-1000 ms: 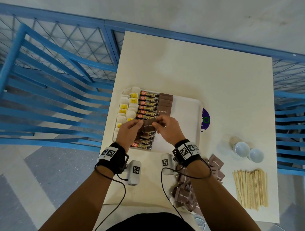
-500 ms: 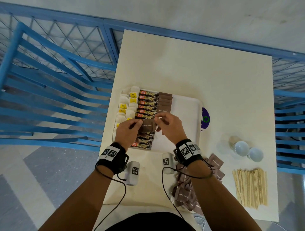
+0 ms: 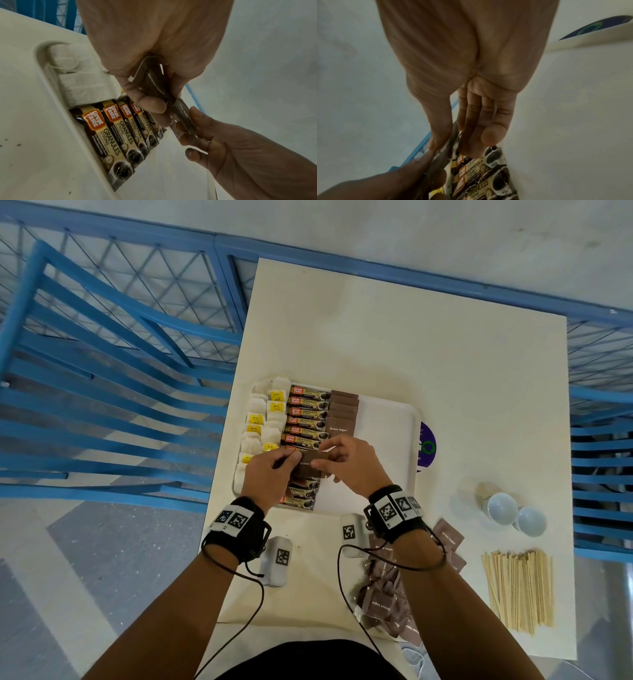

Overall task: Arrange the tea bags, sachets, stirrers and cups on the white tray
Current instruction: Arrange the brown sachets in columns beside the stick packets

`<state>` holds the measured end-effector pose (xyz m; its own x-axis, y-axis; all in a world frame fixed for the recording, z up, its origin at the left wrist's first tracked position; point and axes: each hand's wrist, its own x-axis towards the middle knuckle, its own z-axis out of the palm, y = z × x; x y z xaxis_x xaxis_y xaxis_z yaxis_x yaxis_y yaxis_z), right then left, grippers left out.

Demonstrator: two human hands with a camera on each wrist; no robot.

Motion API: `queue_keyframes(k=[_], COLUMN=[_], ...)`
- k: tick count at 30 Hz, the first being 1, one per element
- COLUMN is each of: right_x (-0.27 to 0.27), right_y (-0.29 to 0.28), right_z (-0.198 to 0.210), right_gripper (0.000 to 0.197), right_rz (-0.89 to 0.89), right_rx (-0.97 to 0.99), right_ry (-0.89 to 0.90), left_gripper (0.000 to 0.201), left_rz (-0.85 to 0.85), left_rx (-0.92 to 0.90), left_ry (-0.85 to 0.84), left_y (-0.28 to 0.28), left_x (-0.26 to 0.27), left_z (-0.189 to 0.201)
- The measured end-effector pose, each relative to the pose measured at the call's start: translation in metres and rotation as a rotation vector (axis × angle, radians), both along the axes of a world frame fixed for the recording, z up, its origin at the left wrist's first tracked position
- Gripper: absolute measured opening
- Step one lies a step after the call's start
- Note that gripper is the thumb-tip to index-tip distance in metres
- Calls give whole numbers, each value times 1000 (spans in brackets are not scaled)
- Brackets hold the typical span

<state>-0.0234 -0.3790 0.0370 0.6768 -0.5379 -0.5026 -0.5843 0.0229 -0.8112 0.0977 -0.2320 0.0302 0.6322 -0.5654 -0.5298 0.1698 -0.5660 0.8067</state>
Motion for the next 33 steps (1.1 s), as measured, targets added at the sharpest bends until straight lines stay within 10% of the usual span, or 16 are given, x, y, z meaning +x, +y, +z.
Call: queue_keyframes(k=[25, 33], right_x=[8, -2], right_y=[-6, -3], right_z=[-34, -6], right_gripper=[16, 25], right_rz=[-157, 91], right_rx=[-222, -119], right_ry=[136, 14], left_gripper=[16, 20], left_rz=[5, 8], left_rx=[14, -34], left_ry=[77, 89], left_y=[6, -5], left_x=[9, 7], left_z=[-4, 3])
